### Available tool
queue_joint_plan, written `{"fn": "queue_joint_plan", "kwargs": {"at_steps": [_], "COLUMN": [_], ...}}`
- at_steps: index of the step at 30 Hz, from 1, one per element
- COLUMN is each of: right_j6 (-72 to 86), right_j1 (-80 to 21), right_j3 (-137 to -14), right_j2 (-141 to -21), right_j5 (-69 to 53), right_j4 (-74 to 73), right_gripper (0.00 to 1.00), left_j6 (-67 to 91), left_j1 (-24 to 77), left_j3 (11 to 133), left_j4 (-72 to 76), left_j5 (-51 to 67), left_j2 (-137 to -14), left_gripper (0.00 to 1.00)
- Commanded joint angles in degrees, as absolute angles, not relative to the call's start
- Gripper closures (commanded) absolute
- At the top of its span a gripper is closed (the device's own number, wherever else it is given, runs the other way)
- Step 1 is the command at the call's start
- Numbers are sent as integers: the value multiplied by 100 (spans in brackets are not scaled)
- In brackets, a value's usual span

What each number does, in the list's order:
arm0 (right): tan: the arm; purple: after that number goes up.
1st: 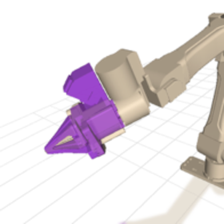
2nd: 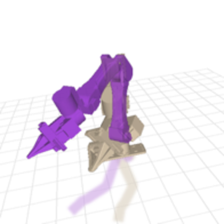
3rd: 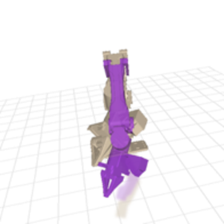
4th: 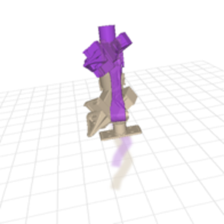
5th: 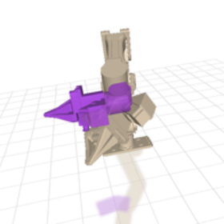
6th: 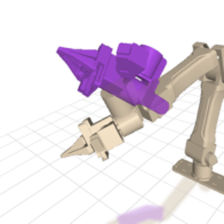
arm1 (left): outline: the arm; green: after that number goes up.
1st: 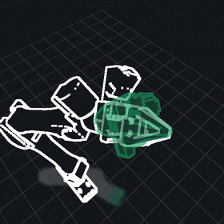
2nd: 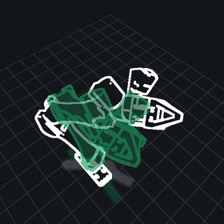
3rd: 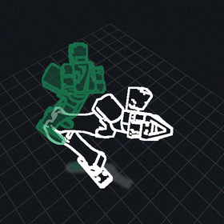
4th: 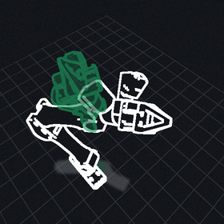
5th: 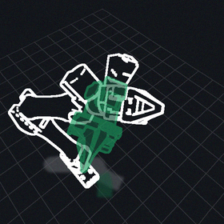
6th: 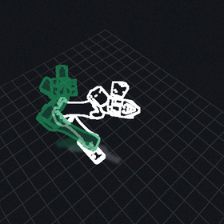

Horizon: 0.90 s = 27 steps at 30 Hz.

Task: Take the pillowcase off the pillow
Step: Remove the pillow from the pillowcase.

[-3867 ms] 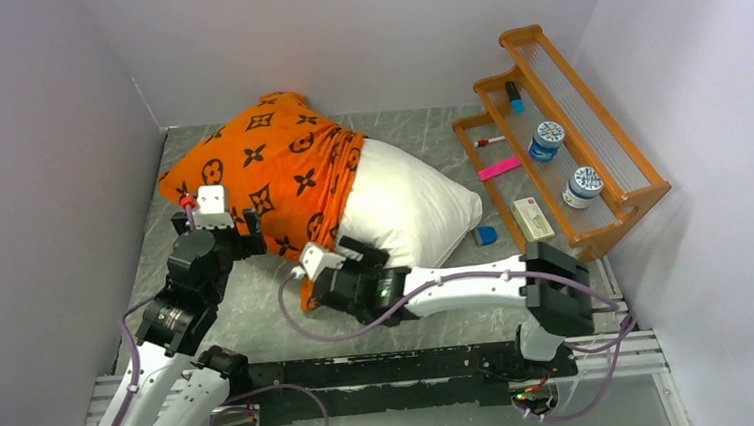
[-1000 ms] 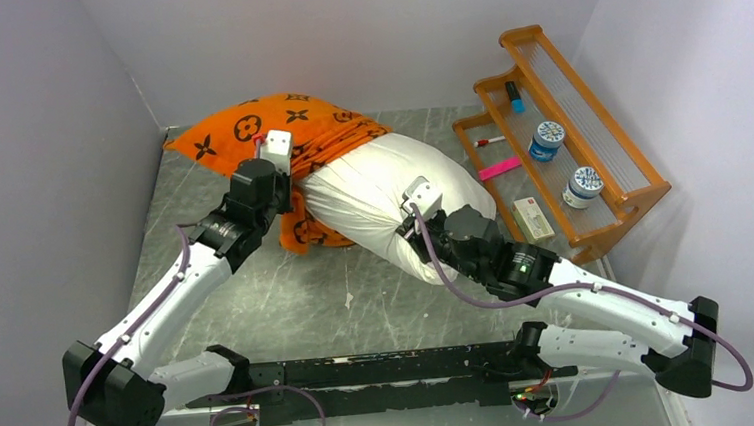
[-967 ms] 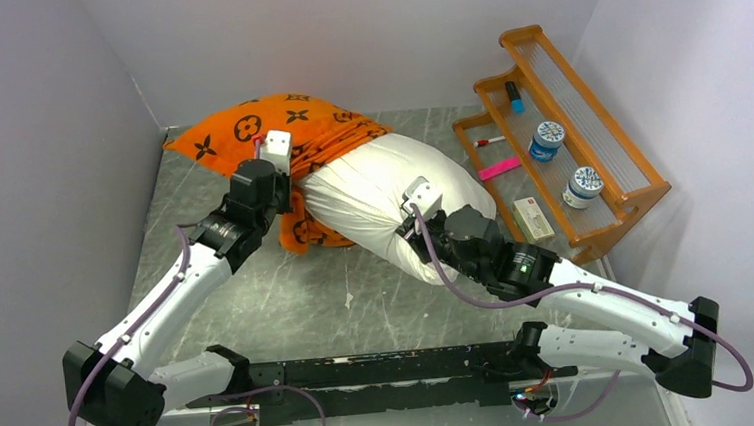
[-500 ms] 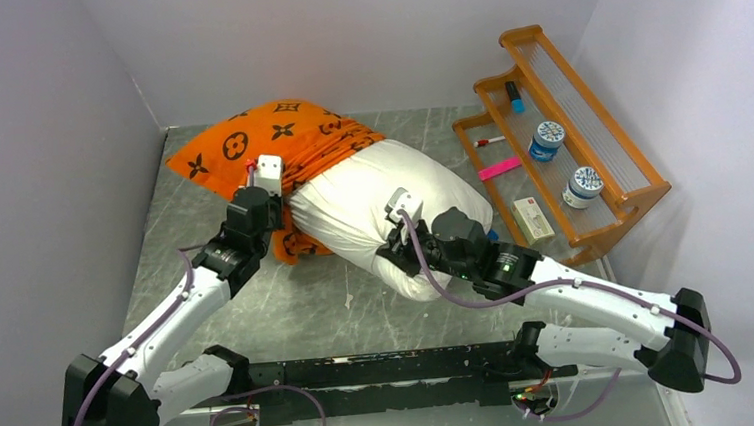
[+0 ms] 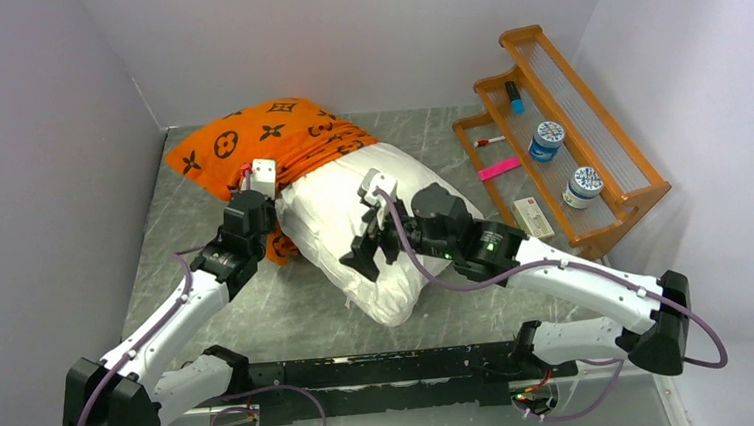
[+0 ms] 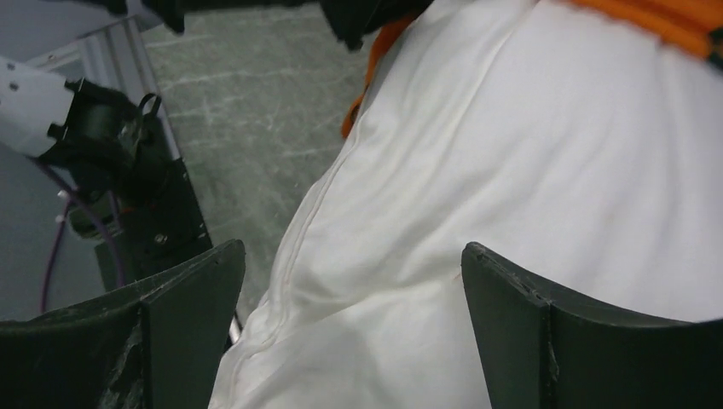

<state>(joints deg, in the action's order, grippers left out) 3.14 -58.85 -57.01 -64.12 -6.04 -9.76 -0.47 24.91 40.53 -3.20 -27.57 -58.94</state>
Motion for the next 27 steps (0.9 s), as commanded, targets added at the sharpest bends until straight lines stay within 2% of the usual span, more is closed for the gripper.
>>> {"fn": "queue_joint_plan", "kwargs": {"at_steps": [1, 7, 11, 15, 18, 22, 27], "right_j6": [-199, 158, 794, 993, 1130, 1514, 2044], "right_j1": [-5855, -5424, -4770, -4168, -3475, -2597, -1983], "right_j3": [-6723, -6945, -6678, -6406, -6143, -5763, -5718], "right_j2": [-6828, -7030, -7008, -6974, -6941, -6979, -7438], "right_j5": [-133, 294, 659, 506, -136, -1253, -2117], "right_j4": [-1616, -1218, -749, -491, -288, 98, 231], "right_gripper": [0, 0, 0, 0, 0, 0, 2], "left_j6": [-379, -416, -451, -457, -432, -458, -511], "left_j1": [2322, 2320, 2320, 2320, 2320, 2320, 2320], "left_j3": [4140, 4123, 4114, 4121, 4137, 4147, 4196], "left_j4": [455, 434, 448, 416, 396, 355, 273], "left_j5": [-3529, -3423, -3369, -3375, -3322, -3157, -3082], "left_j2": [-5649, -5555, -5427, -5344, -5308, -5212, -4984], "left_gripper": [95, 95, 91, 84, 75, 69, 57]}}
